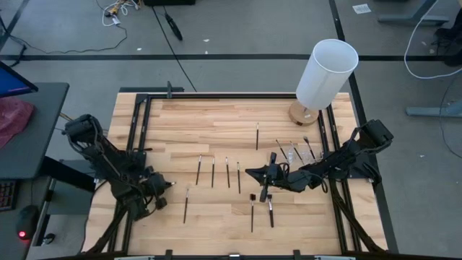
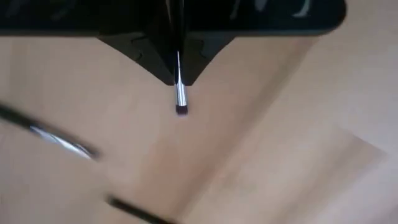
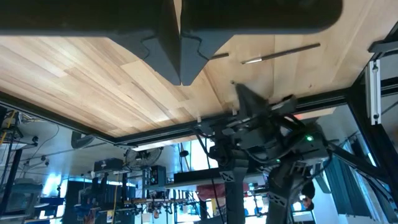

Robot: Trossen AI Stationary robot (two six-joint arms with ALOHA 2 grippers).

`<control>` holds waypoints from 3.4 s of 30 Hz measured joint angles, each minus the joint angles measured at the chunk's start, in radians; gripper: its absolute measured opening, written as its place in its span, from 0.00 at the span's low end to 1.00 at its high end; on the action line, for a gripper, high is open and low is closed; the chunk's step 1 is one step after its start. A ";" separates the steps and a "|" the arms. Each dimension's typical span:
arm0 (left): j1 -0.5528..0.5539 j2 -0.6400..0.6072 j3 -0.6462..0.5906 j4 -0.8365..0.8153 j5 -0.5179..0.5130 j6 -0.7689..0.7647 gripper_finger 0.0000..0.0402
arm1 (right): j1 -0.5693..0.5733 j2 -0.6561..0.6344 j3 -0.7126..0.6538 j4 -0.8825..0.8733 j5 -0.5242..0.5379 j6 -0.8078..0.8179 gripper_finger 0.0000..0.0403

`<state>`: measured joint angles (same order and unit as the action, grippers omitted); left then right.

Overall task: Put items in baskets/containers
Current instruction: Put the black eyeshadow brush into the transparent organizer

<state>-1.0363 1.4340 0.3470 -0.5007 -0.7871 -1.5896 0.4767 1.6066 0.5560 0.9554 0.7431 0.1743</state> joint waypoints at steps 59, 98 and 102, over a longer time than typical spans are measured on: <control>0.320 -0.127 -0.277 0.406 -0.124 0.344 0.21 | -0.003 0.000 0.000 0.000 0.000 0.053 0.00; 0.282 -0.099 -0.343 1.358 -0.251 0.824 0.03 | -0.008 0.000 0.000 -0.006 0.000 0.053 0.00; 0.340 -0.100 -0.343 1.606 -0.150 1.060 0.03 | -0.009 0.000 0.000 0.008 -0.024 0.061 0.03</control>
<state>-0.6961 1.3342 0.0045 1.1053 -0.9374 -0.5301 0.4679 1.6062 0.5560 0.9630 0.7186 0.2358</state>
